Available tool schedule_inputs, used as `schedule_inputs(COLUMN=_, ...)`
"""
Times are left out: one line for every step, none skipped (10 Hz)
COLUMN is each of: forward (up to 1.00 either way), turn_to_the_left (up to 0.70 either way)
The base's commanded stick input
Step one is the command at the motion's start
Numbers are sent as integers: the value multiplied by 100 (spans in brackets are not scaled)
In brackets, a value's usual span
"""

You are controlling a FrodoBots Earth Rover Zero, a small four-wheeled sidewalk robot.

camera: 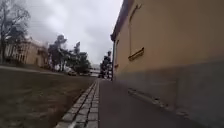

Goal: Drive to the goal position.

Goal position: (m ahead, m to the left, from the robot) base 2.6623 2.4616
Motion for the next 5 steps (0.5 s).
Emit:
schedule_inputs(forward=70, turn_to_the_left=-35)
schedule_inputs(forward=70, turn_to_the_left=-35)
schedule_inputs(forward=70, turn_to_the_left=-23)
schedule_inputs(forward=70, turn_to_the_left=0)
schedule_inputs(forward=70, turn_to_the_left=0)
